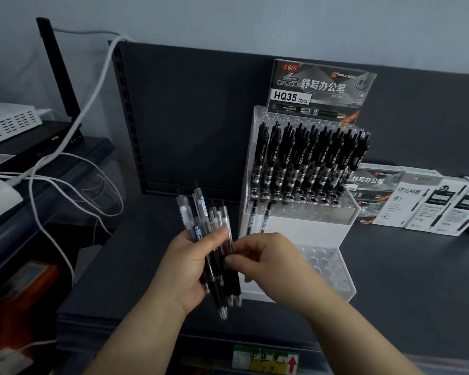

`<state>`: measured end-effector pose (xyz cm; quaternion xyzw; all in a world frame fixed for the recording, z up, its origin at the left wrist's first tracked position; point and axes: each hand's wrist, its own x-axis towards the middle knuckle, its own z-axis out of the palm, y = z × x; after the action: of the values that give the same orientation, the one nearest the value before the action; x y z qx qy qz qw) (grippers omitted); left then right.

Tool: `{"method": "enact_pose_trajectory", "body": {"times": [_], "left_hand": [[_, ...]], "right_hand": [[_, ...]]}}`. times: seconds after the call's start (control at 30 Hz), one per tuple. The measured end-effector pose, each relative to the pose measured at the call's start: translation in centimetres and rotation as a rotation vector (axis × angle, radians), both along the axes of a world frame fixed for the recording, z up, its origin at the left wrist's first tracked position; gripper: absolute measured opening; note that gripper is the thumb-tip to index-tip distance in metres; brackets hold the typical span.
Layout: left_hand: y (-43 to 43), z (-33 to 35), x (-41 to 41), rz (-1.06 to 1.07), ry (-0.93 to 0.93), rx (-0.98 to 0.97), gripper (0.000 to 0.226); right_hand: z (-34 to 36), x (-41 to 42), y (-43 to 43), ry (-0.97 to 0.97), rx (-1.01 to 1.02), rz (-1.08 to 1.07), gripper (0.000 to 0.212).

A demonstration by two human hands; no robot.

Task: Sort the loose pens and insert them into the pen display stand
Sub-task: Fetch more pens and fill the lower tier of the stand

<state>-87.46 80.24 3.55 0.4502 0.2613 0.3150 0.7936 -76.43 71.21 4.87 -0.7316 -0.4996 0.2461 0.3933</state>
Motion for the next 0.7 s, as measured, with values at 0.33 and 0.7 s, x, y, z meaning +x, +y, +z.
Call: {"method": "enact_pose_trajectory", "body": {"times": [0.33, 0.7], "left_hand": [[0.0, -0.2, 0.9, 0.140, 0.002, -0.019, 0.011], [-0.1, -0.6, 1.5, 0.121, 0.015, -0.088, 0.009]], "right_hand": [[0.6, 1.6, -0.8, 0.242, 0.243, -0.268, 0.008], [-2.2, 4.2, 0.0, 0.010, 0.190, -0.493, 0.001]]}}
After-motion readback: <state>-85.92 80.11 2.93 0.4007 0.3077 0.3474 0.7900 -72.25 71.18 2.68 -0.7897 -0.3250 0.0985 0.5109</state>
